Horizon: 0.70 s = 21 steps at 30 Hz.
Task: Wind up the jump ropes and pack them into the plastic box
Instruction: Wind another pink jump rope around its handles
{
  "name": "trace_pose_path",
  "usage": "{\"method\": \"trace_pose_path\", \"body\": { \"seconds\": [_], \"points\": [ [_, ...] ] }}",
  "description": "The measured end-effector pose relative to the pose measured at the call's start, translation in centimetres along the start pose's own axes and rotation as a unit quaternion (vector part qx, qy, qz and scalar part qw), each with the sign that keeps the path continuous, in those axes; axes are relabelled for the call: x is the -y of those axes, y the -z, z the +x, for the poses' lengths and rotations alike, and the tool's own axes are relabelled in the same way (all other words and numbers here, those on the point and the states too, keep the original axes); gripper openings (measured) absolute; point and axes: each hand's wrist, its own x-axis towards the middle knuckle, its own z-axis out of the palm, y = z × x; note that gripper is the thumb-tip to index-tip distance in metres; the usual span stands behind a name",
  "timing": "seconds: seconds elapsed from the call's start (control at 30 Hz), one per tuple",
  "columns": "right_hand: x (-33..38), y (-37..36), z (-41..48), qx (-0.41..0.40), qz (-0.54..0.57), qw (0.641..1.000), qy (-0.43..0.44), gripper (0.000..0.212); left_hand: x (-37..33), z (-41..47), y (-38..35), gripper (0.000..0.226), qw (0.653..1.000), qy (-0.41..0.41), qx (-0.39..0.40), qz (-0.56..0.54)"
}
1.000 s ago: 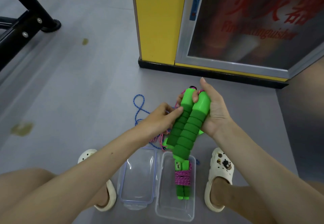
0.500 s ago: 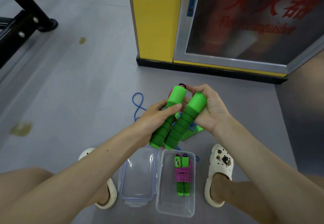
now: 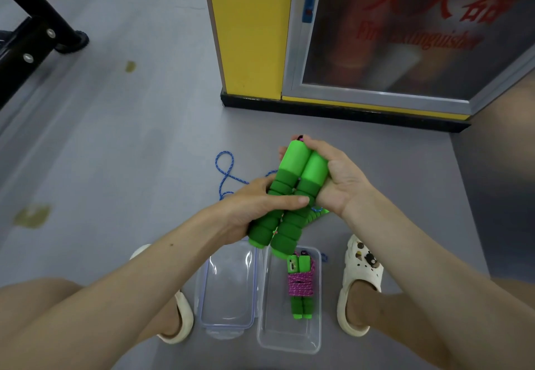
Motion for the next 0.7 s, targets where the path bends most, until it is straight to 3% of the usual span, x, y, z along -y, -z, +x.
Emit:
{"method": "trace_pose_path", "body": {
  "seconds": [0.17,0.27,0.3,0.37,0.47,0.57,0.7],
  "points": [
    [-0.2,-0.1,-0.4,-0.012,-0.033,0.999,0.010,0.017,-0.2,-0.1,0.4,0.025,0.998,0.040,0.057,-0.008],
    [-0.3,0.2,0.1,-0.080,-0.164,0.983,0.034,0.069,-0.8,-0.2,0.7,0.021,0.998,0.038,0.048,-0.013],
    [-0.2,0.4,0.4,-0.116,-0.195,0.972,0.054,0.075,-1.0,-0.2,0.9,0.020,0.999,0.031,0.036,-0.010],
    [0.6,0.9,0.7,-0.161,-0.187,0.963,0.104,0.054,-1.4,-0.1,1.5,0.018,1.000,0.021,0.013,-0.014],
    [1.5,1.2,0.7,-0.161,-0.228,0.947,0.158,0.027,-1.8,-0.5,2.2,0.018,0.999,0.017,0.006,-0.042],
    [1.0,0.8,0.3,-0.157,-0.333,0.910,0.190,0.025,-2.0,-1.0,2.6,0.018,0.997,0.022,0.024,-0.074],
    [0.5,0.2,0.4,-0.058,-0.195,0.958,0.203,0.033,-1.9,-1.4,2.8,0.014,0.990,0.045,0.071,-0.113]
  ]
}}
